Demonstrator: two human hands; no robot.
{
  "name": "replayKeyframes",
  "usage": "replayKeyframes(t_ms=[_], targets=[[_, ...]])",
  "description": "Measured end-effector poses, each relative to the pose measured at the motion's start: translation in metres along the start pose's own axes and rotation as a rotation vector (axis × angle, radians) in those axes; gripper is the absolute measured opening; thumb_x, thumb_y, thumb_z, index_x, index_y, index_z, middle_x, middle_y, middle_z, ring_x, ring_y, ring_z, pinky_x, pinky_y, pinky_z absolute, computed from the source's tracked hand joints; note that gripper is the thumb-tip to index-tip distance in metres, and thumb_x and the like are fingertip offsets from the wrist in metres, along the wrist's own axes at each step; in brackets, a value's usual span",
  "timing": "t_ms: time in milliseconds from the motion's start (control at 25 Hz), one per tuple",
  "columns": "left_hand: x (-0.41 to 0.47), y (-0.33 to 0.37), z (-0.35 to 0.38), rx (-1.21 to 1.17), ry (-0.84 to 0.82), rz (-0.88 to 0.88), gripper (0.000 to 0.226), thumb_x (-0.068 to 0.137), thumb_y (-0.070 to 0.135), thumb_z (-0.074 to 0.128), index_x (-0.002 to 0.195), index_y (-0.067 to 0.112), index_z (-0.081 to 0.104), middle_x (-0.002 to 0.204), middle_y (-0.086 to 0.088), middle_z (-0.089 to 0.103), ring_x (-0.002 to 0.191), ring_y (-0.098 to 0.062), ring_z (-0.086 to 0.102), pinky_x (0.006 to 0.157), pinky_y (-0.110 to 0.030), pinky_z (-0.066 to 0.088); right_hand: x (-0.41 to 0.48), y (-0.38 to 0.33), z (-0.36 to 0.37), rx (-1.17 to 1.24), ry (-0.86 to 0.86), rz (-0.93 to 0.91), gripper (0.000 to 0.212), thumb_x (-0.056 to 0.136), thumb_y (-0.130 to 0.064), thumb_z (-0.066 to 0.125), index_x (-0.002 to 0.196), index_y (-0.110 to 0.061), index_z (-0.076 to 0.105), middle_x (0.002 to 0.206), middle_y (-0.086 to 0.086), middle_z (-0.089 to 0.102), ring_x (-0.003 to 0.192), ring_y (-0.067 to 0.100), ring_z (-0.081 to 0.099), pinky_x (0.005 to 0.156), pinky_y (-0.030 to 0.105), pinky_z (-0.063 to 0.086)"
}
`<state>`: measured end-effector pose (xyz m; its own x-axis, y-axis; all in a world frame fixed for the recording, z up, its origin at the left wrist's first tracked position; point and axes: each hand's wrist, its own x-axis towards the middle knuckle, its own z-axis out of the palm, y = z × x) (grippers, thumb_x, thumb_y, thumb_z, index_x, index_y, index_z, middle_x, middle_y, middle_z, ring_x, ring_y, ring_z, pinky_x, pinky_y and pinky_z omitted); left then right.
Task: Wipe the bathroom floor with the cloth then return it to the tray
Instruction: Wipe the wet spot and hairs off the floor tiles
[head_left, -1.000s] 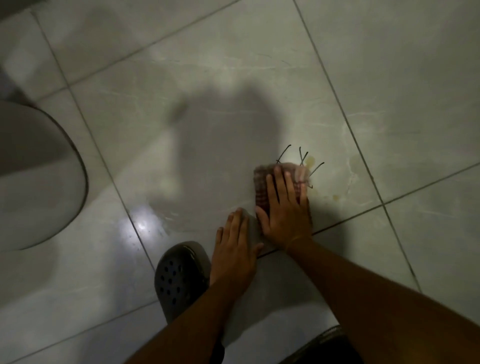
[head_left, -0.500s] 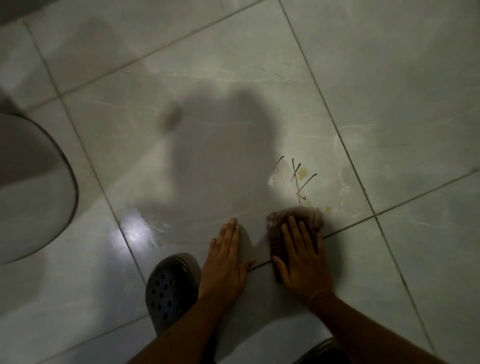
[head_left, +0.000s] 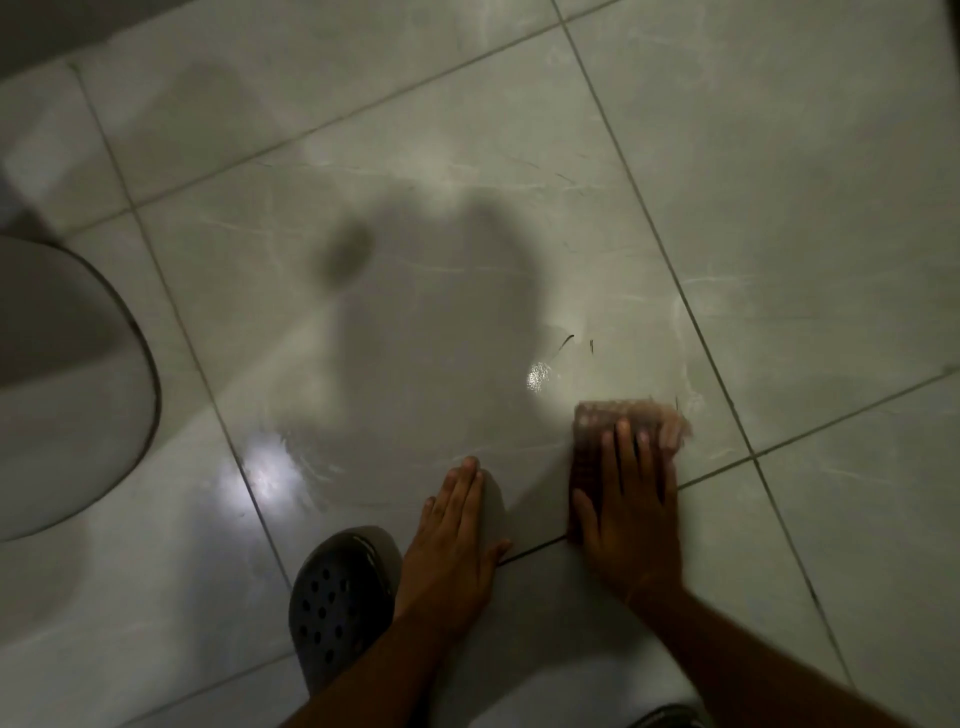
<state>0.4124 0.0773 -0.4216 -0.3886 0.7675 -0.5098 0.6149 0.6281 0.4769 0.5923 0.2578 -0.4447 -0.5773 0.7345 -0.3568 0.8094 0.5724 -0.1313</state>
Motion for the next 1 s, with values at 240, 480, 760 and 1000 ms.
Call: replayKeyframes(t_ms=[240, 480, 760, 1000], targets=[[0.0, 0.004, 0.001, -0.008, 0.013, -0.01, 0.082, 0.101, 0.059, 0.036, 0.163, 0.032, -0.009, 0.173, 0.015, -0.014, 0.159, -0.005, -0.017, 0.128, -0.033, -0.001, 0.014, 0.018, -0.016, 0.06, 0.004, 0.251, 0.09, 0.102, -0.071, 0.018, 0.171, -0.013, 0.012, 0.178, 0.016, 0.021, 0.165, 0.038, 0.018, 0.13, 0.064, 0.022], [0.001, 0.004, -0.001, -0.024, 0.002, -0.017, 0.08, 0.1, 0.062, 0.033, 0.159, 0.038, -0.016, 0.169, 0.02, -0.021, 0.156, -0.001, -0.022, 0.126, -0.03, -0.006, 0.135, -0.057, -0.037, 0.008, 0.133, 0.125, 0.082, 0.106, -0.061, 0.027, 0.171, -0.012, 0.012, 0.18, 0.015, 0.014, 0.167, 0.039, 0.012, 0.132, 0.063, 0.015], [0.0, 0.002, -0.005, -0.044, 0.004, -0.007, 0.078, 0.101, 0.056, 0.038, 0.166, 0.026, 0.004, 0.173, 0.015, -0.008, 0.159, -0.002, -0.014, 0.13, -0.033, 0.004, -0.039, -0.032, 0.018, -0.008, -0.031, -0.209, 0.085, 0.1, -0.061, 0.046, 0.171, -0.02, 0.022, 0.182, 0.0, 0.008, 0.167, 0.029, 0.02, 0.132, 0.057, 0.019], [0.001, 0.007, -0.008, -0.066, -0.009, -0.016, 0.079, 0.102, 0.059, 0.034, 0.165, 0.027, -0.001, 0.172, 0.015, -0.013, 0.157, -0.001, -0.02, 0.129, -0.031, -0.003, 0.044, 0.036, -0.033, 0.003, -0.02, 0.156, 0.085, 0.104, -0.066, 0.027, 0.172, -0.017, 0.011, 0.181, 0.011, 0.012, 0.167, 0.037, 0.013, 0.13, 0.066, 0.021]])
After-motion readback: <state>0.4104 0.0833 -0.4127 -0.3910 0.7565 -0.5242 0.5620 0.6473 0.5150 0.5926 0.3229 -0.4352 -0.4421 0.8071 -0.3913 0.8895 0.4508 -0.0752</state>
